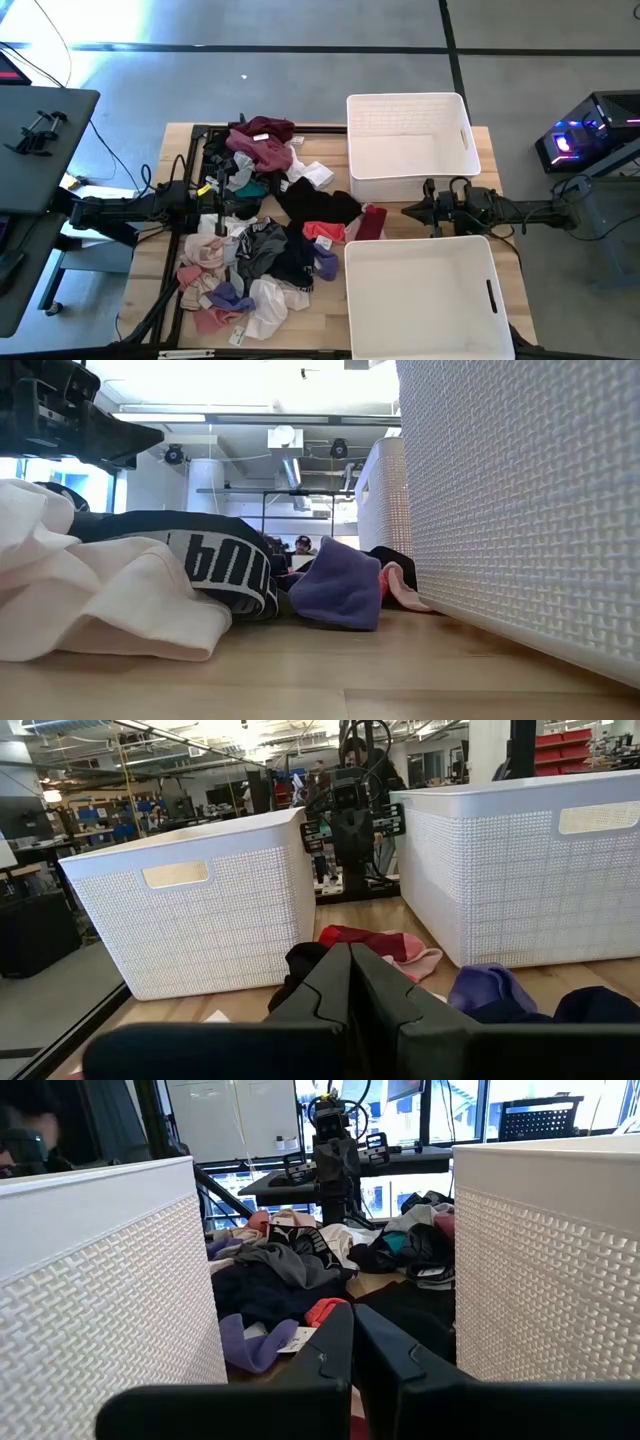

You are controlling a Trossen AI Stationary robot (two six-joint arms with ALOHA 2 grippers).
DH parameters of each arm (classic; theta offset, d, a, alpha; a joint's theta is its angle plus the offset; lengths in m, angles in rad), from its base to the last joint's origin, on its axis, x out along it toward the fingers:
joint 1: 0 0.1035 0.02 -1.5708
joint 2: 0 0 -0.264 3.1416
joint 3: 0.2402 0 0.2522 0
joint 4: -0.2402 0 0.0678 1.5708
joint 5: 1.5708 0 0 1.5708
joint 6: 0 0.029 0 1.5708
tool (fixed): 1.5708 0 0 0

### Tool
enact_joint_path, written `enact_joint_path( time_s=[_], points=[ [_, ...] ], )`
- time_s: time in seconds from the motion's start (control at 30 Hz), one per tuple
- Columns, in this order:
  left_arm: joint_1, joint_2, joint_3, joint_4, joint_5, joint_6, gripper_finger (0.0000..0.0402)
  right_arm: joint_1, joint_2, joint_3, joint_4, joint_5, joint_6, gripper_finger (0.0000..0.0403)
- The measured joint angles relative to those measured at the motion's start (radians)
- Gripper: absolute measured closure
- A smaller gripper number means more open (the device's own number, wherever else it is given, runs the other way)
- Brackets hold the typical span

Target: Sort clothes

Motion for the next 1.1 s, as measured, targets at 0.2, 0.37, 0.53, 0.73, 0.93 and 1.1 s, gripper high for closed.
enact_joint_path(
  time_s=[0.2, 0.37, 0.53, 0.73, 0.93, 1.1],
  points=[
    [0.0, 0.0, 0.0, 0.0, 0.0, 0.0, 0.0401, 0.0, 0.0, 0.0, 0.0, 0.0, 0.0, 0.0402],
    [0.002, 0.005, 0.0, 0.084, -0.052, 0.18, 0.0402, 0.0, 0.0, 0.0, 0.0, 0.0, 0.0, 0.0402],
    [0.002, 0.005, 0.0, 0.141, -0.051, 0.173, 0.0402, 0.0, 0.0, 0.0, 0.0, 0.0, 0.0, 0.0402],
    [-0.001, 0.005, 0.0, 0.337, -0.01, -0.211, 0.0402, 0.0, 0.0, 0.0, 0.0, 0.0, 0.0, 0.0402],
    [-0.001, 0.076, 0.076, 0.446, -0.147, -0.32, 0.0401, 0.0, 0.0, 0.0, 0.0, 0.0, 0.0, 0.0402],
    [-0.001, 0.27, 0.316, 0.158, -0.193, -0.288, 0.0402, 0.0, 0.0, 0.0, 0.0, 0.0, 0.0, 0.0402]
  ],
)
